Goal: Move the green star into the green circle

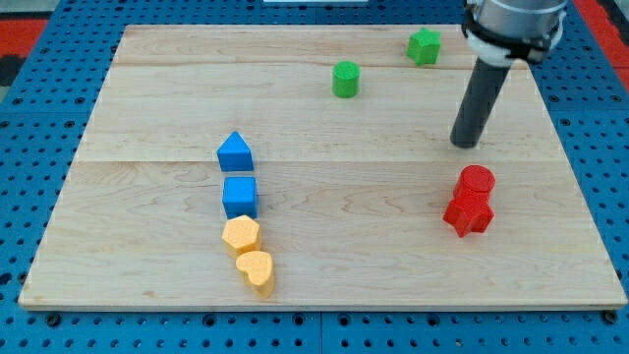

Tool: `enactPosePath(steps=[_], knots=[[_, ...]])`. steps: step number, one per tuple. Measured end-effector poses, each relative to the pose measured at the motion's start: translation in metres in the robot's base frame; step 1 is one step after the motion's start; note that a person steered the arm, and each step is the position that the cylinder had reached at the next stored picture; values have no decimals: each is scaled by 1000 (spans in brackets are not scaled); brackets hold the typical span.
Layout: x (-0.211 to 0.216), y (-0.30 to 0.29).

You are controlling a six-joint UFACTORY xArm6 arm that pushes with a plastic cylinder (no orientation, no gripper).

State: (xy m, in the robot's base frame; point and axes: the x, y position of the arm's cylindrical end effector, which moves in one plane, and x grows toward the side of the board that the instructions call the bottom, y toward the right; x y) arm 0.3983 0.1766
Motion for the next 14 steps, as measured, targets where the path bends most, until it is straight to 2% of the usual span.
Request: enactPosePath(steps=[3, 5, 7, 8, 9, 10, 11, 12, 14], knots=[[-66, 38], [-86, 38], [-112, 76], [-135, 66], [-170, 45], [-178, -29], [-161, -71], [-137, -74], [-132, -142]])
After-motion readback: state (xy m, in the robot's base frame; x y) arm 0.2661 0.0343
